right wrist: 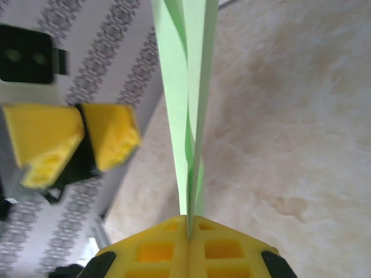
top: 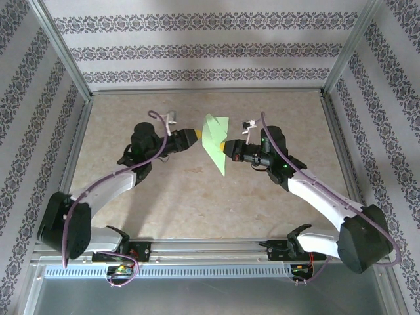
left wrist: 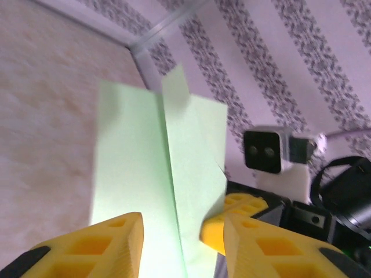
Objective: Fold a paper plane with a square sheet of paper (fold left side to right side)
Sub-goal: Turn over the paper at the center of the table.
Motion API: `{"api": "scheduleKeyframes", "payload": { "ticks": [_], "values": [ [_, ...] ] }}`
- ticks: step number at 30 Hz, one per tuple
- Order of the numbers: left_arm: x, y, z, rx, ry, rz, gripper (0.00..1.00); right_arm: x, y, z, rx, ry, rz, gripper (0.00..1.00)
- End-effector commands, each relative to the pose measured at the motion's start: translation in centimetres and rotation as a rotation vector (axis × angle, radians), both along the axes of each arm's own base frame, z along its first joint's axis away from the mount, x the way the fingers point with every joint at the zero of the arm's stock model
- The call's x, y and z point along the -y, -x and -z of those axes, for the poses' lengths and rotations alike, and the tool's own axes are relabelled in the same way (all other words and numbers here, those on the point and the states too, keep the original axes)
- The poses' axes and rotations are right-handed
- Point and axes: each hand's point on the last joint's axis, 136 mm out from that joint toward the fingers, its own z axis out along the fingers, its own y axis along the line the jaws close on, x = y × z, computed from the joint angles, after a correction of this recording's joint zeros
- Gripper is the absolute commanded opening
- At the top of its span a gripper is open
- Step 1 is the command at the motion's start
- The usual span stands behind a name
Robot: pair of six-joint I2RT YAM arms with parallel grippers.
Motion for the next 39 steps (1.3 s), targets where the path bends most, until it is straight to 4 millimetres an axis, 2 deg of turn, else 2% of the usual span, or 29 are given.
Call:
{"api": "scheduleKeyframes", "payload": {
  "ticks": [1,5,8,12,15,19,23,26,29,34,39],
  "values": [
    [-3.9,0.5,2.1,-0.007,-0.196,-0.145,0.46,2.2,0.5,2.6,0.057,0.370,0.064,0.01],
    [-8.0,1.4,2.1,0.011,-0.379,-0.312,0.47,4.6,0.6,4.7,0.134,0.914,0.137,0.01],
    [-10.5,2.1,1.5,0.033,-0.448,-0.420,0.48,5.3,0.2,5.8,0.163,1.229,0.142,0.01],
    [-12.7,2.9,1.1,0.048,-0.473,-0.522,0.48,4.3,-0.5,7.7,0.218,1.555,0.105,0.01],
    [-13.3,3.3,0.8,0.056,-0.468,-0.549,0.49,2.9,-1.0,9.6,0.265,1.720,0.062,0.01],
    [-13.3,3.5,1.0,0.051,-0.475,-0.542,0.49,1.1,-1.2,13.3,0.275,1.851,-0.050,0.01],
    [-13.1,3.3,1.2,0.044,-0.475,-0.530,0.49,0.0,-0.6,16.5,0.243,1.905,-0.159,0.02],
    [-12.8,3.2,1.3,0.042,-0.477,-0.513,0.49,-0.9,0.6,18.5,0.160,1.831,-0.249,0.19],
    [-12.3,3.1,1.5,0.034,-0.475,-0.488,0.49,-2.0,1.9,19.1,0.079,1.708,-0.299,0.37],
    [-11.4,2.8,2.1,0.011,-0.444,-0.449,0.53,-3.2,3.3,18.1,-0.050,1.452,-0.309,0.51],
    [-10.1,2.4,4.3,-0.060,-0.407,-0.401,0.57,-2.5,3.2,14.6,-0.096,1.205,-0.221,0.59]
  ]
}}
